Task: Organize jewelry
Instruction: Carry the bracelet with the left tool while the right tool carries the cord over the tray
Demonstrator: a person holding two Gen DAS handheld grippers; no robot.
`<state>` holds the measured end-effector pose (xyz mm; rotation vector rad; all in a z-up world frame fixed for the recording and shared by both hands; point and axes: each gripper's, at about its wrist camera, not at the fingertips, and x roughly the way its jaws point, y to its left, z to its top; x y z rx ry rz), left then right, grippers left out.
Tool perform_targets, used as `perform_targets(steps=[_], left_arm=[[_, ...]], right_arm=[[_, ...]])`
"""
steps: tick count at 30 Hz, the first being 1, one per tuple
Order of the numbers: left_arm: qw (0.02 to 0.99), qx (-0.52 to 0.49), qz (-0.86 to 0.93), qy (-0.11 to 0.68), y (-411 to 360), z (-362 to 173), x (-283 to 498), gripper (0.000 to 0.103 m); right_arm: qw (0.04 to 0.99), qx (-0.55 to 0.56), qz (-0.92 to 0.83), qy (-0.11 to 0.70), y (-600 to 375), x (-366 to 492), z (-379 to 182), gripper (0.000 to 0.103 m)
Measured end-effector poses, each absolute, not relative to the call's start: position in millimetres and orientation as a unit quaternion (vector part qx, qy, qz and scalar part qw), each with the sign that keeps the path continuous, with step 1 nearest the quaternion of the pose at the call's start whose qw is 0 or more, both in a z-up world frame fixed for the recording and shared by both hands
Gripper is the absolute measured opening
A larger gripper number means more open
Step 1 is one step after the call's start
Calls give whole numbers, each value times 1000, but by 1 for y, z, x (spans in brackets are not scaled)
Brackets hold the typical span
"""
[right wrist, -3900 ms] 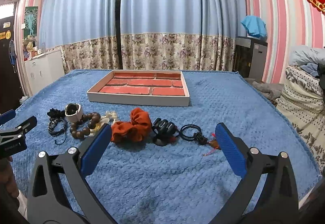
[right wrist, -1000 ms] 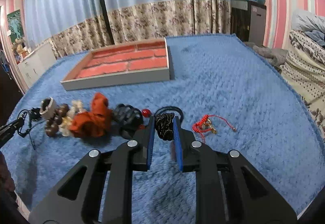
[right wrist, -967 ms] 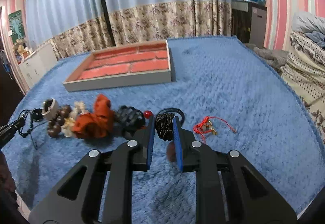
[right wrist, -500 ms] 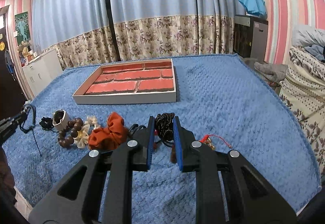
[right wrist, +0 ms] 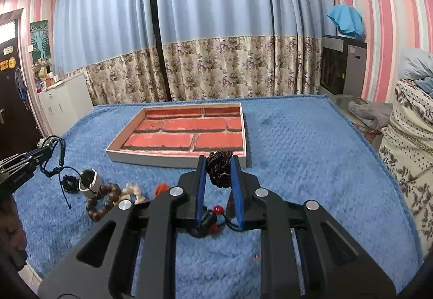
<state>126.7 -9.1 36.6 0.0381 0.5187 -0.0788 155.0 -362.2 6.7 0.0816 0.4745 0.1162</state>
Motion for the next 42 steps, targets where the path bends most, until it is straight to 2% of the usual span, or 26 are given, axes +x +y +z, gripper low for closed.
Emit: perform_targets(steps=[24, 33, 42], left_arm=[[971, -30, -76, 227, -20, 92, 192, 14], [965, -32, -79, 248, -33, 81, 232, 14], [959, -45, -79, 268, -33, 61, 268, 14]], right_arm=[[977, 31, 85, 194, -357, 217, 61, 19], [972, 33, 90, 213, -352, 260, 52, 19], [964, 39, 101, 245, -353, 305, 20, 19]])
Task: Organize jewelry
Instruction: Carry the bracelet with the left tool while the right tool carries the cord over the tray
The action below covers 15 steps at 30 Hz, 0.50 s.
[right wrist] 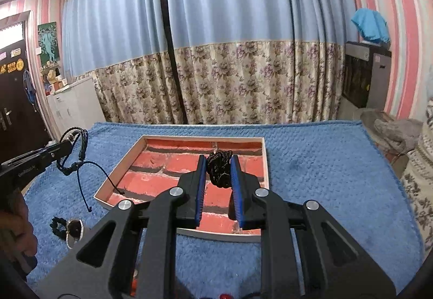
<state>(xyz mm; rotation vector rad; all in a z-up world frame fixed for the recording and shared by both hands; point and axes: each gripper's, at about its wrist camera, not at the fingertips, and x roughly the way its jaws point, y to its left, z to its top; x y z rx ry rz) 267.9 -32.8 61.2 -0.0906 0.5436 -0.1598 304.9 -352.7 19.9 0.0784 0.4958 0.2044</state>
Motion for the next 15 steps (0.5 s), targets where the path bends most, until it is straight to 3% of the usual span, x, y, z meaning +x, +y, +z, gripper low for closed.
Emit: perform_targets(steps=[15], left_arm=[[938, -41, -54, 340, -24, -21, 327, 14]], right_arm=[[946, 46, 84, 309, -361, 351, -42, 19]])
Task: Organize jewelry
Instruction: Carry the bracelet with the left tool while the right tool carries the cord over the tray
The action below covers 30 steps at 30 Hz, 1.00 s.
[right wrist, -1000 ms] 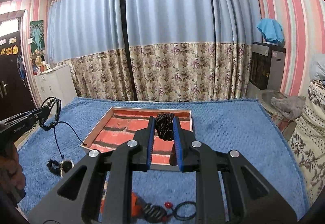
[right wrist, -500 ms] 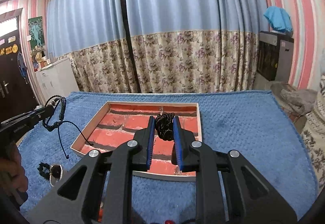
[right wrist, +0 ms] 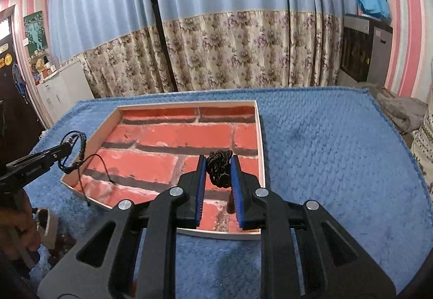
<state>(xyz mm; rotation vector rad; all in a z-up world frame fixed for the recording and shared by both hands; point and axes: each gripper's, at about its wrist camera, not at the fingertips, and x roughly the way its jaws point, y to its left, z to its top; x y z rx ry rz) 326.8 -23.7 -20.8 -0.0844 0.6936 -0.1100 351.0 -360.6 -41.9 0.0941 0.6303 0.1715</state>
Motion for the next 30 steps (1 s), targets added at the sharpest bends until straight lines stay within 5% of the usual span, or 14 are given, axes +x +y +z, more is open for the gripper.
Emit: perform_targets(steps=[30], left_arm=[[888, -15, -43, 457, -23, -58, 391, 15]], right_arm=[[922, 22, 64, 380, -359, 415, -94, 20]])
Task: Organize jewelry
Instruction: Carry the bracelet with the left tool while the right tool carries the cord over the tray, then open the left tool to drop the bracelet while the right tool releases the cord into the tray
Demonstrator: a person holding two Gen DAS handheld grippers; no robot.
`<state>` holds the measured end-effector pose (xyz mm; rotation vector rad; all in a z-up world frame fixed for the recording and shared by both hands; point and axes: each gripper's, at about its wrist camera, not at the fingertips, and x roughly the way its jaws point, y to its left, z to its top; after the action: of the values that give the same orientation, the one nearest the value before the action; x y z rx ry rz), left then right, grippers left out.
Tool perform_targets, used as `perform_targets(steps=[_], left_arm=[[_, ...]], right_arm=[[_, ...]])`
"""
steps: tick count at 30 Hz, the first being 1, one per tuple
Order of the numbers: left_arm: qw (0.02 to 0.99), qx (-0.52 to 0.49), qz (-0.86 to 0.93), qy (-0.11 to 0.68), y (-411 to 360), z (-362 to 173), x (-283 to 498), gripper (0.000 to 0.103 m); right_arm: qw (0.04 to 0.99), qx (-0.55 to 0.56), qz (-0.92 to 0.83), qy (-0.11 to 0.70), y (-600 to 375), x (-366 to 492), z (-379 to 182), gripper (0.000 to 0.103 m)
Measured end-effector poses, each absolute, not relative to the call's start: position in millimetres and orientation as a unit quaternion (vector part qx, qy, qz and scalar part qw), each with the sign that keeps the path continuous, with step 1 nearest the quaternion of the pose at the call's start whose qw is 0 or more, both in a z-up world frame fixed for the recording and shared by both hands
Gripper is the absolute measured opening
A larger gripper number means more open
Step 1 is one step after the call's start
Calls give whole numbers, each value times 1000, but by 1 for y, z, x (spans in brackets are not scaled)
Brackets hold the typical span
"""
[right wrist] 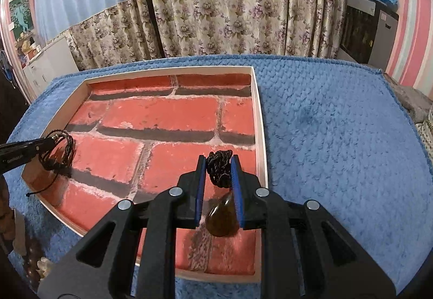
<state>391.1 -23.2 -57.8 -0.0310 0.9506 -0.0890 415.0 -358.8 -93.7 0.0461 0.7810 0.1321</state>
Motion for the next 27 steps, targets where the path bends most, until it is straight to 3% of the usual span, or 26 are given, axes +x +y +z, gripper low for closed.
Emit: perform_targets(steps=[5, 8, 9, 11, 12, 16, 18, 23, 27], left_arm=[[883, -9, -47, 467, -23, -63, 392, 15], [883, -1, -47, 468, -25, -64, 391, 18], [882, 1, -49, 468, -27, -64, 390, 22], [882, 12, -54, 468, -31, -64, 390, 31], [883, 14, -55, 466, -33, -63, 389, 33], [887, 28, -55, 459, -38, -60, 382, 39], [893, 20, -49, 447, -36, -52, 375, 52], [926, -3, -48, 375, -16, -10, 325, 68], [951, 19, -11, 307, 9, 13, 260, 69]], right_arm=[[926, 21, 58, 373, -362, 418, -99, 21], [926, 29, 67, 371, -363, 418, -98, 27], [926, 28, 72, 369, -362, 417, -96, 32], [929, 27, 73, 363, -360, 413, -91, 58], [929, 29, 76, 361, -360, 411, -88, 63], [936, 25, 84, 341, -361, 395, -68, 63], [942, 25, 85, 325, -365, 381, -53, 63], [959, 36, 69, 271, -389, 327, -12, 68], [971, 40, 53, 230, -410, 264, 6, 70]])
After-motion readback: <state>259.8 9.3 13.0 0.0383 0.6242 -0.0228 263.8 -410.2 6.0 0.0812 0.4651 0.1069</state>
